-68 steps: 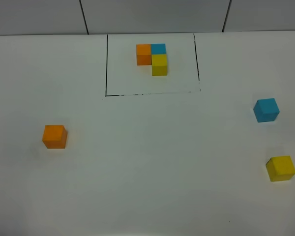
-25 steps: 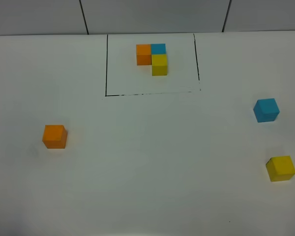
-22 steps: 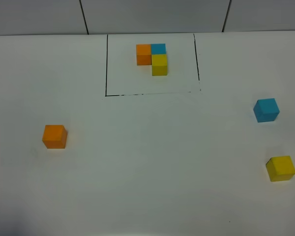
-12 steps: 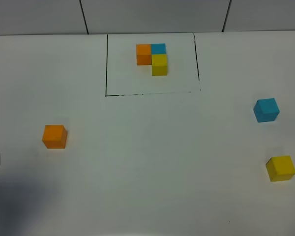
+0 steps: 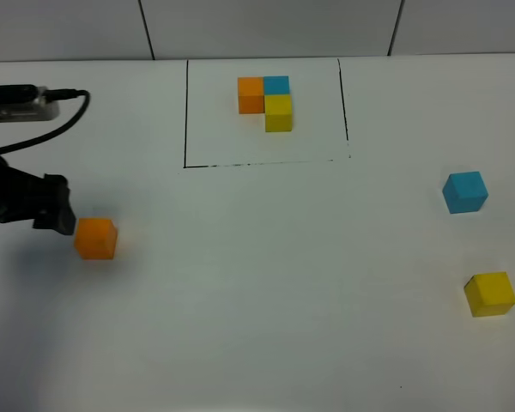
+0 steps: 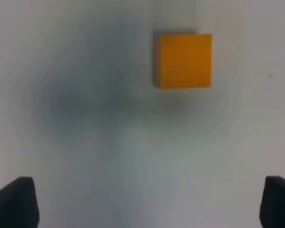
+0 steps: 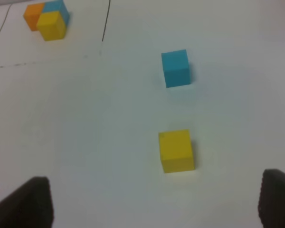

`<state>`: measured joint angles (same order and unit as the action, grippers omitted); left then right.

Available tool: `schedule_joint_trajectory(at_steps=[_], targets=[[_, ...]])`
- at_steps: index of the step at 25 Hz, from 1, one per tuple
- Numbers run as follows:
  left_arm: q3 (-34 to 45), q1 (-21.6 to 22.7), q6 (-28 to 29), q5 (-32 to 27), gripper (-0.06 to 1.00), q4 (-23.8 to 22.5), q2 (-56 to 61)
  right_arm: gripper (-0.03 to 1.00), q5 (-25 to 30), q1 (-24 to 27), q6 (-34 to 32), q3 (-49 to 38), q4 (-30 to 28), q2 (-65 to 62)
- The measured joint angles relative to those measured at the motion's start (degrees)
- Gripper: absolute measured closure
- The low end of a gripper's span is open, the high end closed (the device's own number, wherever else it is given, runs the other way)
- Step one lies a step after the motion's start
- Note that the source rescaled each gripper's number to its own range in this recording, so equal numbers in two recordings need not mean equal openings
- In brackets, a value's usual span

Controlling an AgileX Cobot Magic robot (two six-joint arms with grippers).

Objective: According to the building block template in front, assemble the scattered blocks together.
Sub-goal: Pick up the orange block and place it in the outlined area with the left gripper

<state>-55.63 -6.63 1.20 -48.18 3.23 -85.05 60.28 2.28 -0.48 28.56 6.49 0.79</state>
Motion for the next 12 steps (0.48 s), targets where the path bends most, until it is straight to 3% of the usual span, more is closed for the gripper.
schedule_joint_trajectory(at_steps=[5, 12], targets=[[-2.40, -4.43, 7.27, 3.57, -0.05, -2.77, -7.24, 0.22, 0.00, 0.00, 0.00, 0.00, 0.00, 0.00], [-3.32, -4.70, 11.04, 4.18, -0.04, -5.60, -13.02, 0.22, 0.00, 0.00, 0.00, 0.00, 0.00, 0.00]])
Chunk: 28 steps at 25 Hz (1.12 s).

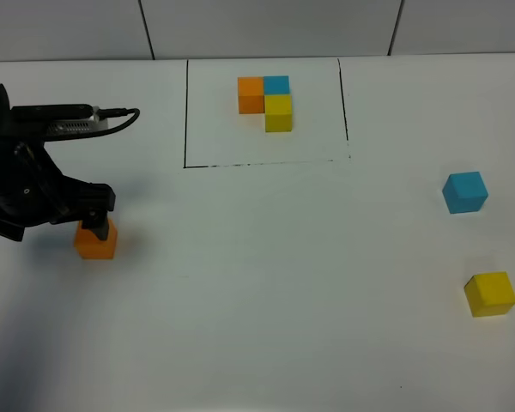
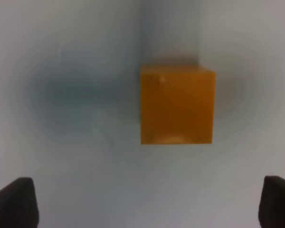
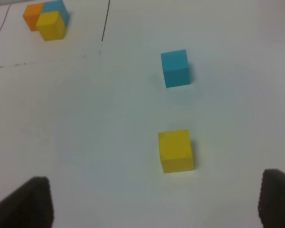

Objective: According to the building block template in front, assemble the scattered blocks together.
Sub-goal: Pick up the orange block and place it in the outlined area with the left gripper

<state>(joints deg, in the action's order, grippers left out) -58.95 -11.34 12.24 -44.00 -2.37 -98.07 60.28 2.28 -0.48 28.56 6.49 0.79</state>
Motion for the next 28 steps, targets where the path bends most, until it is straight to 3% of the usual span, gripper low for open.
schedule_joint_trajectory(at_steps=[28], targets=[[-3.23, -0.64, 1.48, 3.73, 0.02, 0.94, -11.60, 0.22, 0.00, 0.00, 0.00, 0.00, 0.00, 0.00]])
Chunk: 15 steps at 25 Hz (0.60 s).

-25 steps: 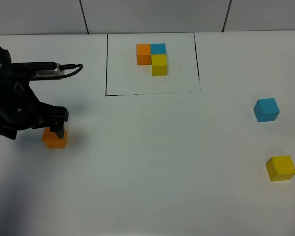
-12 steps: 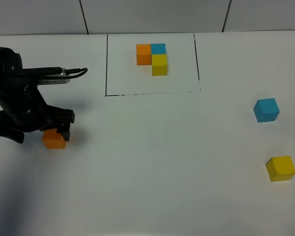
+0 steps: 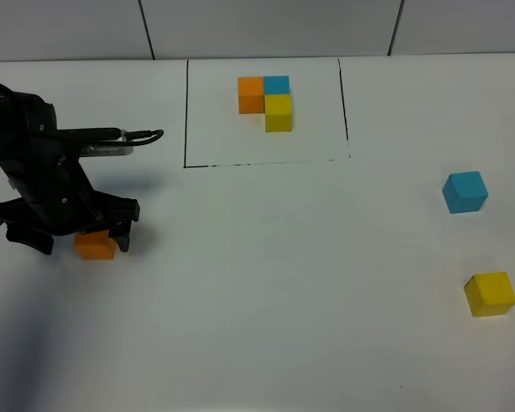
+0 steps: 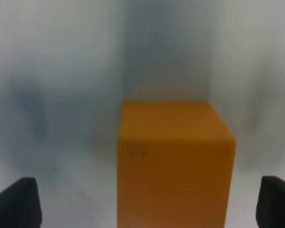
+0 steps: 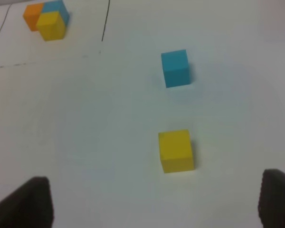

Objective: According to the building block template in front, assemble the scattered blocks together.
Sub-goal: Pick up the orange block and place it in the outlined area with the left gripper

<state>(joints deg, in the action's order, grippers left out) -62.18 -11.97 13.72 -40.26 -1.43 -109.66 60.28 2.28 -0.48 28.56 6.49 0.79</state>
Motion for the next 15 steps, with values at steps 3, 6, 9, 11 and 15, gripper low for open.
schedule_joint_trajectory(at_steps=[3, 6, 9, 11, 15], targets=[[-0.11, 0.00, 0.00, 1.13, 0.05, 0.00, 0.01, 0.22, 0.00, 0.00, 0.00, 0.00, 0.00, 0.00], [-0.11, 0.00, 0.00, 1.69, 0.17, 0.00, -0.37, 0.22, 0.00, 0.00, 0.00, 0.00, 0.00, 0.00], [-0.11, 0.00, 0.00, 2.02, 0.33, 0.00, -0.44, 0.22, 0.00, 0.00, 0.00, 0.00, 0.00, 0.00], [-0.11, 0.00, 0.00, 2.03, 0.42, 0.06, -0.44, 0.22, 0.00, 0.00, 0.00, 0.00, 0.00, 0.00], [-0.11, 0.00, 0.00, 2.32, 0.58, 0.06, -0.44, 0.22, 0.00, 0.00, 0.00, 0.00, 0.00, 0.00]])
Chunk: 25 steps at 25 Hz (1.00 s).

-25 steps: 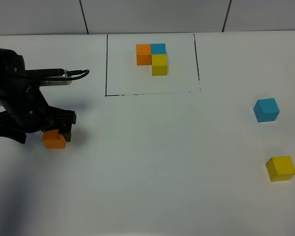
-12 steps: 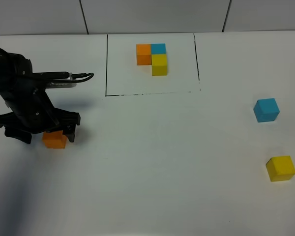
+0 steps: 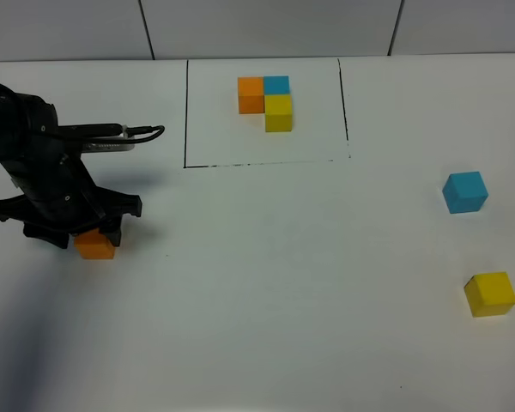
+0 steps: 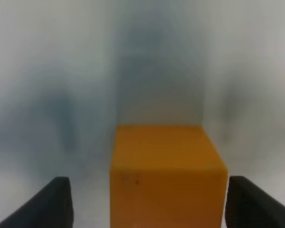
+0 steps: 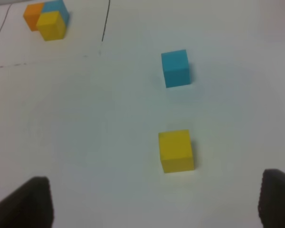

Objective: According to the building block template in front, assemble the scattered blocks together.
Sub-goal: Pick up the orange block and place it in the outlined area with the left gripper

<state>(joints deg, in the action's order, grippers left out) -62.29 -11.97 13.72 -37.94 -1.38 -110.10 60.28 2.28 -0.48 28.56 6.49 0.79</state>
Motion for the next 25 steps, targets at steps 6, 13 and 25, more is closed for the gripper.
schedule_joint_trajectory(at_steps=[6, 13, 25], targets=[[0.00, 0.00, 0.14, 0.41, 0.94, 0.12, 0.00, 0.22, 0.00, 0.00, 0.00, 0.00, 0.00, 0.00], [-0.27, 0.00, -3.72, -0.32, 0.94, 0.00, 0.00, 0.22, 0.00, 0.00, 0.00, 0.00, 0.00, 0.00], [-12.26, -3.98, -24.64, -6.27, 0.94, 0.60, -0.07, 0.22, 0.00, 0.00, 0.00, 0.00, 0.00, 0.00]])
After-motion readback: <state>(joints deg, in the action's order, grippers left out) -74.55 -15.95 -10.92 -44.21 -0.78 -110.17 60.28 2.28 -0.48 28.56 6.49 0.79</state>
